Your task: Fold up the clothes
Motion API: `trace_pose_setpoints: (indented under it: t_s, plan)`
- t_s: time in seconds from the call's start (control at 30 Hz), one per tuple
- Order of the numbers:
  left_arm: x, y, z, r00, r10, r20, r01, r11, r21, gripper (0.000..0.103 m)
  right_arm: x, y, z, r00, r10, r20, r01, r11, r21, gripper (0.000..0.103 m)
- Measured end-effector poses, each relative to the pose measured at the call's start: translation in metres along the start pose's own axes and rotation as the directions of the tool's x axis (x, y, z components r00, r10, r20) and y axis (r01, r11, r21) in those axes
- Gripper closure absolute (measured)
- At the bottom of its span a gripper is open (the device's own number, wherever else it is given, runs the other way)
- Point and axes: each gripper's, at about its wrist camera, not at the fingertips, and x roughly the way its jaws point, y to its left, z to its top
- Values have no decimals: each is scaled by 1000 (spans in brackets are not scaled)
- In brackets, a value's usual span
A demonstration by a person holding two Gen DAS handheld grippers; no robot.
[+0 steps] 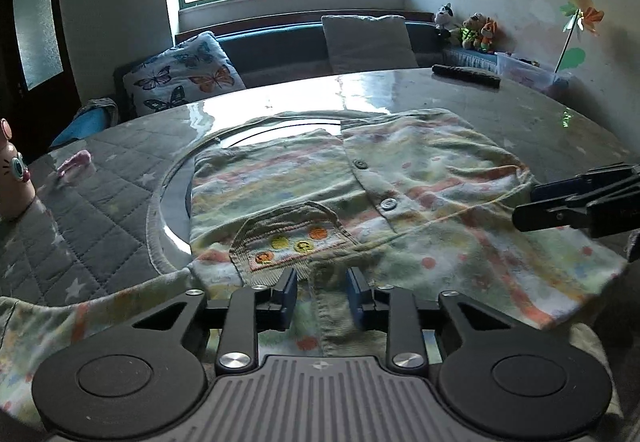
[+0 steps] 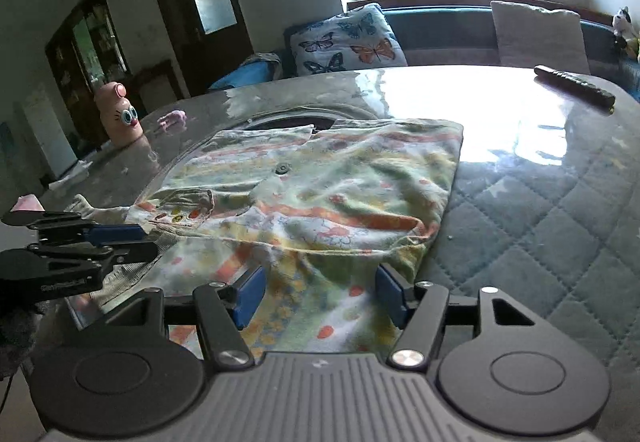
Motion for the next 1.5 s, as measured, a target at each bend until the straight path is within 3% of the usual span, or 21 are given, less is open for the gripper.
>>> trace_pose_setpoints:
  t_s: [0.3, 0.4, 0.57, 0.8, 0.9, 1.03, 1.23, 1.5]
  plan:
    - [-6, 8, -1, 999, 32, 12, -32, 999, 2, 72, -5, 11, -3, 999, -35, -14, 34, 997, -74, 40]
    - [-18, 8, -3, 999, 27, 29, -27, 1000, 1, 71, -13, 24, -9, 1000, -29, -7, 28, 992, -126, 32]
    - [-33, -1, -14, 1000, 15, 27, -16, 1000, 25, 56, -17, 48, -22, 1000, 7, -17, -10, 981, -196, 17]
    - [-41, 3, -29, 999, 42, 8, -42, 999, -9, 43, -14, 68, -35, 1000, 4, -22, -10, 966, -259, 7]
    - [-48, 14, -30, 997, 76, 19, -75, 996, -50, 36, -18, 72, -31, 1000, 7, -1, -7, 963, -268, 0]
    - [-54, 35, -32, 988, 150, 23, -147, 984, -101, 34, -18, 76, -23, 999, 7, 40, 4, 964, -267, 0]
    - [-60, 78, -39, 955, 297, -1, -291, 937, -195, 31, 0, 80, -19, 999, -2, 36, 11, 964, -266, 0]
    - [-69, 144, -53, 866, 494, -83, -492, 806, -328, 33, 11, 75, -24, 1000, -19, 2, 19, 969, -247, 0]
